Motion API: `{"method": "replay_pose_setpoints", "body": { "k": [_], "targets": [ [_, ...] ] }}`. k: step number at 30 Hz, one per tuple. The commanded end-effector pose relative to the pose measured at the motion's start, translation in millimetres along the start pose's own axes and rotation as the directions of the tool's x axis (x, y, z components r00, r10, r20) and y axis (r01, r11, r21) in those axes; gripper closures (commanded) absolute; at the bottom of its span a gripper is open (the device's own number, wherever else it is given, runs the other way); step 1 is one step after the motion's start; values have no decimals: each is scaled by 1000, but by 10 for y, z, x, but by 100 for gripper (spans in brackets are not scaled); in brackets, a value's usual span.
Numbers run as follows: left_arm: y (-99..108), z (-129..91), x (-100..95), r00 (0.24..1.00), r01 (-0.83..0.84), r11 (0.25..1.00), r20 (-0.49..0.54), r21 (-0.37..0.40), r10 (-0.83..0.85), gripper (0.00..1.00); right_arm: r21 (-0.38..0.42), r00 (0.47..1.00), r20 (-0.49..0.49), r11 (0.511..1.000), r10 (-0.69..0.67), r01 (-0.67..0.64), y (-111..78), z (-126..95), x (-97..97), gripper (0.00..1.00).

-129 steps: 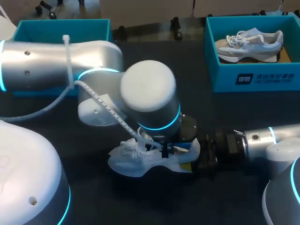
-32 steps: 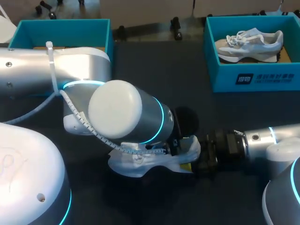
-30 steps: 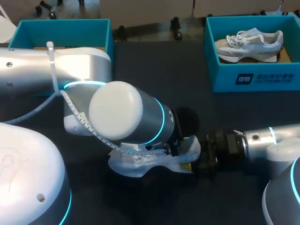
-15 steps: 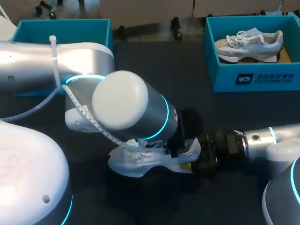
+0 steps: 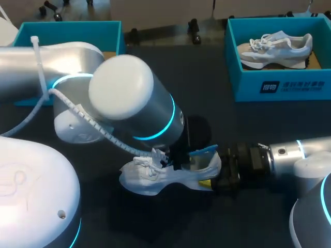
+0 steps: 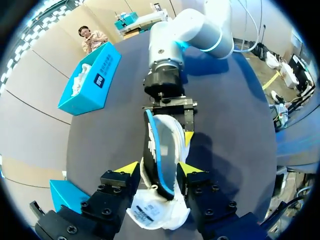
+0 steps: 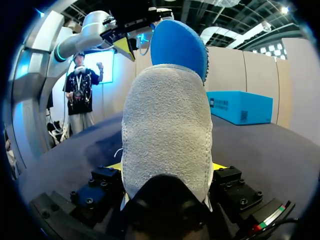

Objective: Take the shoe out of the shoebox, open the shoe tongue, remove and reinsert the insole, then place the shoe into the shoebox

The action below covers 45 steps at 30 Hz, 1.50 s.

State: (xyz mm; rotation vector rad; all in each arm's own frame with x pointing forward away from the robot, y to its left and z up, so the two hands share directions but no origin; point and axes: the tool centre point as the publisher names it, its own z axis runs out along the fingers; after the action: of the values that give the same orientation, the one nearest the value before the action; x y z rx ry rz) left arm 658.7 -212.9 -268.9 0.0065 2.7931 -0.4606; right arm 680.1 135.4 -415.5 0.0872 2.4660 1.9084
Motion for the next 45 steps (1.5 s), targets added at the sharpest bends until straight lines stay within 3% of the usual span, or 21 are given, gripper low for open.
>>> {"method": "replay_pose_setpoints", "body": {
  "k": [1, 15, 40, 42, 45],
  "targets": [
    [54, -31, -83, 1000, -4, 1000, -12, 5, 4, 52, 5, 1000, 0, 1000, 0, 0, 15, 5, 8, 100],
    [-49, 130, -208, 996, -16, 1000, -83, 0, 16, 53, 5, 1000, 0, 1000, 0, 0, 15, 5, 8, 100],
    [-130, 457, -169, 995, -54, 998, -92, -43, 50, 58, 5, 1000, 0, 1000, 0, 0, 15, 5, 8, 100],
    [-147, 492, -165, 995, -53, 997, -90, -51, 48, 61, 5, 1000, 0, 1000, 0, 0, 15, 5, 8, 100],
    [-167, 523, -181, 997, -40, 998, -74, -55, 35, 82, 5, 1000, 0, 1000, 0, 0, 15, 5, 8, 100]
  ]
}}
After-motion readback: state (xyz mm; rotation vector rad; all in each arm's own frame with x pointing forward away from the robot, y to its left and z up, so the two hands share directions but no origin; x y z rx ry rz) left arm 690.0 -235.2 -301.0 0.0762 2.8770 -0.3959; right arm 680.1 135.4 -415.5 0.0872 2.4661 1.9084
